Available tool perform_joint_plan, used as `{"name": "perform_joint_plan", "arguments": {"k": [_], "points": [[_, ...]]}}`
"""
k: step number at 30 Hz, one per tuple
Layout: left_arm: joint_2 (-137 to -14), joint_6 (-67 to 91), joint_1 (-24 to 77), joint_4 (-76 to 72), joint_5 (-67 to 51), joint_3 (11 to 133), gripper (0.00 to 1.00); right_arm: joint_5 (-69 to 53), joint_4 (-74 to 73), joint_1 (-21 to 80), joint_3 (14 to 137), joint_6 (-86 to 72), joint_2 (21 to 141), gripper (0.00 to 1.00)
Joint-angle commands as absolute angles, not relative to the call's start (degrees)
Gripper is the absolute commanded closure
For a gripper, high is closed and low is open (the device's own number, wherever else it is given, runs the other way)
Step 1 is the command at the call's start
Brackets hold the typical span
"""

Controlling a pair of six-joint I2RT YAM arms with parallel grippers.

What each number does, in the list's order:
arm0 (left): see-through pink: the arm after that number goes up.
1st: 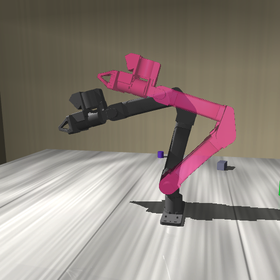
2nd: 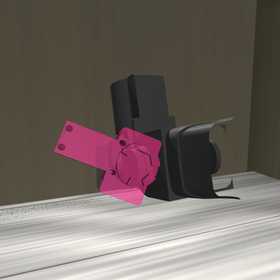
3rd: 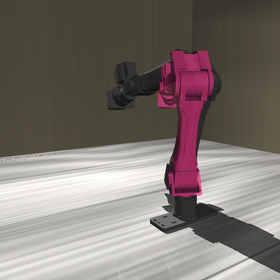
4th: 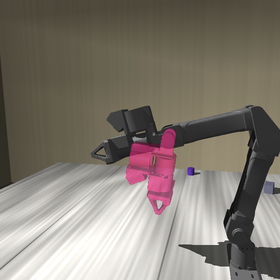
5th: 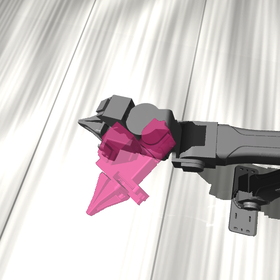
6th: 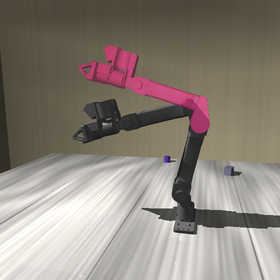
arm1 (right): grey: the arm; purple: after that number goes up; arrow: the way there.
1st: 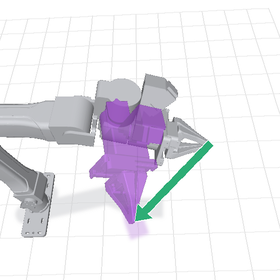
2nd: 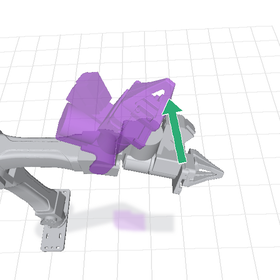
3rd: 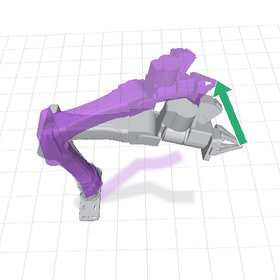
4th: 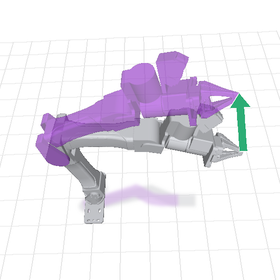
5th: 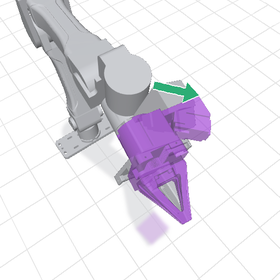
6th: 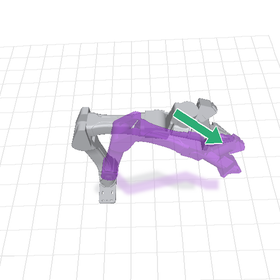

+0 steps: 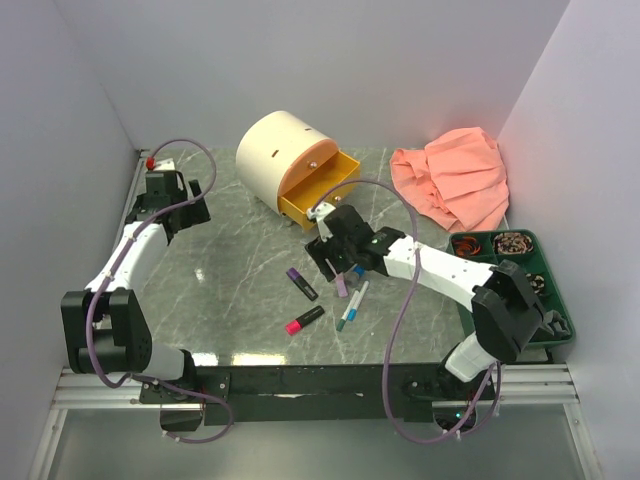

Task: Sort the stationery into containers
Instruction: Pick up the stationery from the center of the board.

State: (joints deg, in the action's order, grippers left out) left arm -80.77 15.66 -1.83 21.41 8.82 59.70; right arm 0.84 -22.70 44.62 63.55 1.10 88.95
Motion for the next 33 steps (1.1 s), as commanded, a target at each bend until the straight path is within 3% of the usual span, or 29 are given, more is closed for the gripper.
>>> {"name": "perform_joint_plan", "arguments": {"k": [1, 8, 21, 33], "points": [[-78.6, 14.1, -1.1, 18.5, 12.6, 60.5, 0.00, 6.6, -21.3, 42.8, 62.2, -5.5, 86.6, 0.23], [-78.9, 14.6, -0.9, 18.5, 11.8, 59.4, 0.01, 4.8, -27.7, 33.7, 62.8, -20.3, 84.5, 0.28], [-83.4, 13.2, -0.9, 21.9, 11.2, 62.9, 0.00, 3.1, -37.7, 29.6, 67.4, -40.8, 91.7, 0.30], [-83.9, 13.7, -1.1, 21.7, 10.4, 61.6, 0.01, 1.7, -35.8, 29.4, 65.7, -43.1, 95.7, 0.36]]}}
